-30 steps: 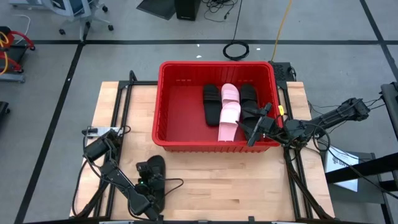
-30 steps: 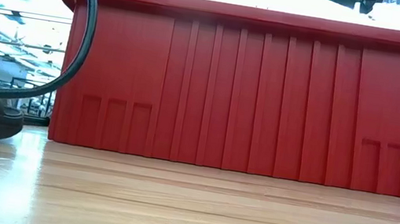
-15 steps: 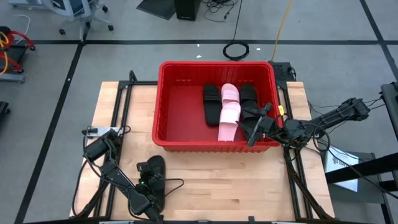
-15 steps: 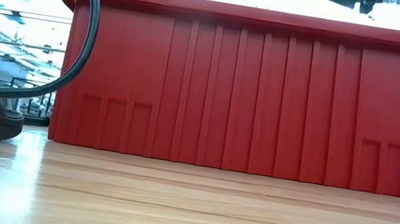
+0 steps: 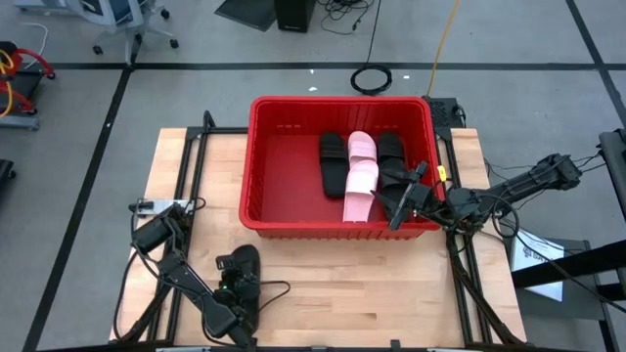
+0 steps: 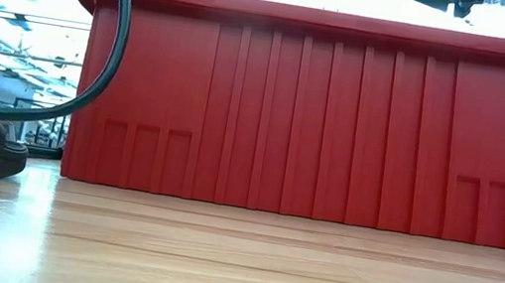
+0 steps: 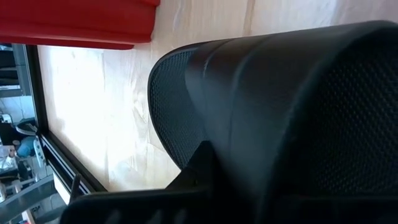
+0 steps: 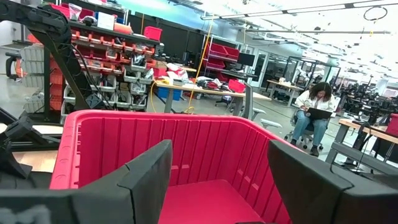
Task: Pick and place slides into bin
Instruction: Put the black slipper into the red container
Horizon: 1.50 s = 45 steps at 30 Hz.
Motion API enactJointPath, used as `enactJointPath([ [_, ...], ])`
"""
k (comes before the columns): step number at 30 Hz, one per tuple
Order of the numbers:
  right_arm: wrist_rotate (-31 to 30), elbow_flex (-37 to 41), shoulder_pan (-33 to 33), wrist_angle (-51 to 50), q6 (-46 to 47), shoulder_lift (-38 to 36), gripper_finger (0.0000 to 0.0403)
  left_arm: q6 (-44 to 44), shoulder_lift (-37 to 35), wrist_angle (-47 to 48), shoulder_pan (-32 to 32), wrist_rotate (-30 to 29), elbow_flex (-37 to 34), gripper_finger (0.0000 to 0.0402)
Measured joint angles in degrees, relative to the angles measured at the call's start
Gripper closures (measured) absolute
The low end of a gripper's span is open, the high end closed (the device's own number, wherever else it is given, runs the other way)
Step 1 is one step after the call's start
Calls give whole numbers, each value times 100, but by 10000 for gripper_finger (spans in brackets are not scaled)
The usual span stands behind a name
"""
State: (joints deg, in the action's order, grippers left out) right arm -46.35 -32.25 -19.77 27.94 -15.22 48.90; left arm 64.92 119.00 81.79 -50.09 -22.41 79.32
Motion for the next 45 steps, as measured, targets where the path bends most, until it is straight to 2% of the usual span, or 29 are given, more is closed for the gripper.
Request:
enactJointPath([
  [8, -2, 0, 0, -21, 0, 0, 149, -8, 0, 9, 41, 0, 51, 398],
  [14, -2, 0, 4, -39, -2, 0, 149, -19, 0, 43, 115, 9, 77, 383],
  [22, -2, 0, 4, -40, -2, 0, 149, -261, 0, 205, 151, -194, 692, 398],
  [31, -4, 0, 4, -64, -5, 0, 149, -1073, 0, 206, 149, -777, 1565, 378],
  [40, -4, 0, 5, -66, -46, 0, 149, -1964, 0, 197, 149, -1517, 2443, 398],
  [45, -2, 0, 7, -63, -46, 0, 149, -2674, 0, 204, 174, -1711, 2810, 379],
])
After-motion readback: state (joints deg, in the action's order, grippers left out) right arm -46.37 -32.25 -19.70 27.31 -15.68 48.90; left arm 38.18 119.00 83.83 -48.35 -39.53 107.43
